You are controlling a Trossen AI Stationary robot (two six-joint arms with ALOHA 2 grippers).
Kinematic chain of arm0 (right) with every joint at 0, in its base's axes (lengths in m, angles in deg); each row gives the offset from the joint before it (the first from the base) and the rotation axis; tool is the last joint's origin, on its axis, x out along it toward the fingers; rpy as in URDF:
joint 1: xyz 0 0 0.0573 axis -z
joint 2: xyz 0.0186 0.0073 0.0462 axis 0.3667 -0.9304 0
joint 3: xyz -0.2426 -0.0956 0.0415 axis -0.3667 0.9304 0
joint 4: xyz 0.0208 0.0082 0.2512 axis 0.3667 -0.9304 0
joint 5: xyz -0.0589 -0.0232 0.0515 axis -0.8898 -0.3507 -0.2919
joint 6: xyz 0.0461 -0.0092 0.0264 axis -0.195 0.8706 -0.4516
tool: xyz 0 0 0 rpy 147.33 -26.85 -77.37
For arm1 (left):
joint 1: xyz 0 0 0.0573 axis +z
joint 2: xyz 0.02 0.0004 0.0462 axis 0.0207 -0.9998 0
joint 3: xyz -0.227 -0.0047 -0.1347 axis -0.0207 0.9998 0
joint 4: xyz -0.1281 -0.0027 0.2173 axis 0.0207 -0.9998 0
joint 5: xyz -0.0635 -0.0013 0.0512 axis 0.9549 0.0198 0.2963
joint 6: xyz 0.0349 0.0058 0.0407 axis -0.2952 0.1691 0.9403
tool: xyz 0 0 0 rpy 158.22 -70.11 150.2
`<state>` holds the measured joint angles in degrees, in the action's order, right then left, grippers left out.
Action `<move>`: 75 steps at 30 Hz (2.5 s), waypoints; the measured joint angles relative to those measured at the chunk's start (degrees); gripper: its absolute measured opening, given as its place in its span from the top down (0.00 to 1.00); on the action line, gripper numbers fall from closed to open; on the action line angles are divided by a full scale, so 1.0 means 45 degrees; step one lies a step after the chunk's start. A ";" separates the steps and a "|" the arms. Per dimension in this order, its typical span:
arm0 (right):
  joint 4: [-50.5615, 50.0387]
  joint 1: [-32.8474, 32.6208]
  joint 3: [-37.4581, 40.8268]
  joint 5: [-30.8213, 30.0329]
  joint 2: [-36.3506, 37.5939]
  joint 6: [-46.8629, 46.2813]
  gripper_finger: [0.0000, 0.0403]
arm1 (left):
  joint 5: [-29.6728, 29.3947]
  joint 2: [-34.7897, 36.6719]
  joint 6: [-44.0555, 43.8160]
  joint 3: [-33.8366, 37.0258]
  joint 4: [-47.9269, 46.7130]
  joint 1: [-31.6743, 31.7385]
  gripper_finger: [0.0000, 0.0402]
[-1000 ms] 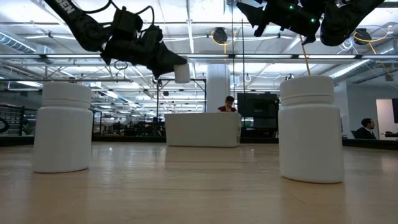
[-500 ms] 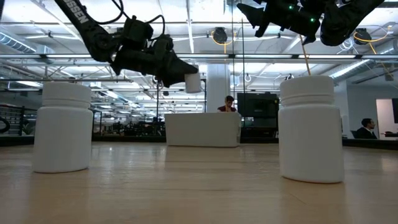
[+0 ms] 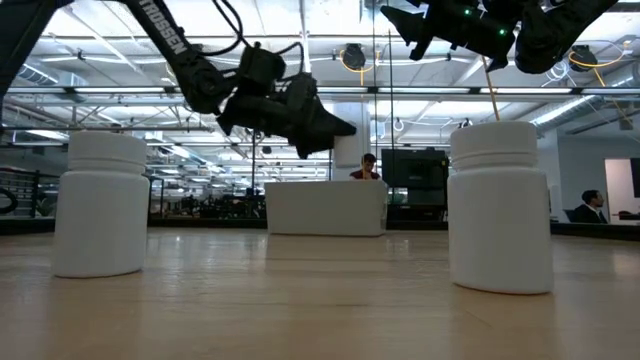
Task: Pick and place pill bottles into a basket
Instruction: Put the white pill bottle into the gray bin
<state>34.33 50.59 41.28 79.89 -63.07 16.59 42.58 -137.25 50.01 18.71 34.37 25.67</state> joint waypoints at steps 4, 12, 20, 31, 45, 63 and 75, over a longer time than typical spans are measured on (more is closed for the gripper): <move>-0.0066 -0.0120 0.0000 0.0006 0.0000 0.0021 0.40 | 0.0028 -0.0468 -0.0037 -0.0464 -0.0178 -0.0002 0.56; -0.0046 -0.0238 0.0000 0.0001 0.0000 0.0291 0.40 | -0.0272 -0.0685 0.0160 -0.0543 -0.0803 -0.0183 0.56; -0.0041 -0.0238 0.0000 -0.0014 0.0000 0.0295 0.40 | -0.0336 -0.0693 0.0368 -0.0539 -0.0817 -0.0437 0.56; -0.0036 -0.0238 0.0000 -0.0043 0.0000 0.0291 0.40 | -0.0669 -0.0866 0.0440 -0.0539 -0.0584 -0.0493 0.56; 0.0061 -0.0238 0.0000 -0.0048 -0.0005 0.0252 0.40 | -0.0427 -0.1830 -0.0034 -0.0641 0.0332 -0.0455 0.56; 0.0061 -0.0238 0.0000 -0.0053 -0.0005 0.0247 0.40 | -0.1471 -0.1854 0.1477 -0.0643 -0.0397 -0.0847 0.56; 0.0061 -0.0238 0.0000 -0.0053 -0.0005 0.0247 0.40 | -0.1257 -0.2587 0.1155 -0.0670 0.0720 -0.0998 0.56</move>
<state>34.61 49.52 41.28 79.65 -63.09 17.70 36.92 -148.90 55.20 15.69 37.61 21.18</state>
